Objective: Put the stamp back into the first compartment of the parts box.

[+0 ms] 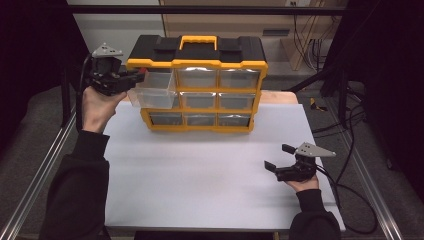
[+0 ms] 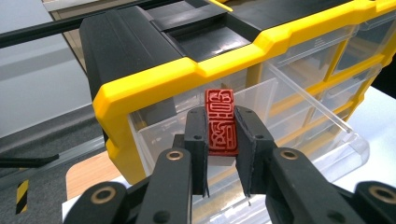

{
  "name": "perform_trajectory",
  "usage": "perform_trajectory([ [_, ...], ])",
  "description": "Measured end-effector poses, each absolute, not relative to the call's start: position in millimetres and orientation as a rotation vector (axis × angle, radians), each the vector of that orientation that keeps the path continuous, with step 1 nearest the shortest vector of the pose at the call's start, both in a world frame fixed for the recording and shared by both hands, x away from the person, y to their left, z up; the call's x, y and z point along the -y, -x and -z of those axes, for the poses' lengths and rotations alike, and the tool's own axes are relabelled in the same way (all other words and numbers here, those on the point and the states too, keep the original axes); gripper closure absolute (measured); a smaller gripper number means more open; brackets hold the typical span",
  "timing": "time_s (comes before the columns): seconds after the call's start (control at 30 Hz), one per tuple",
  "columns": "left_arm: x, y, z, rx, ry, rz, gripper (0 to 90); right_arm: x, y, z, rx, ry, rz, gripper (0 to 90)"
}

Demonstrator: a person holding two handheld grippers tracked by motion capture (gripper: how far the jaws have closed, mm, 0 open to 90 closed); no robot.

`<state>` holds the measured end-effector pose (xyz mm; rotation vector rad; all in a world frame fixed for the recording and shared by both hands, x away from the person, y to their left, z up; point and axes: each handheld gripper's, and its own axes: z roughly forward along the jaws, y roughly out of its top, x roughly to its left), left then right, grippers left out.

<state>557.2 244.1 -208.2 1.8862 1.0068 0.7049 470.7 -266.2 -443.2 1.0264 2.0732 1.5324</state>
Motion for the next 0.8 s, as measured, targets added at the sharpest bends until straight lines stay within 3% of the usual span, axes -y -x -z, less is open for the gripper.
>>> perform_trajectory([
  [0.8, -248.4, -566.2, 220.2, -1.052, -1.924, -0.694, 75.9, 266.5, -470.7, 443.1, -2.073, -1.027, -1.531, 0.3],
])
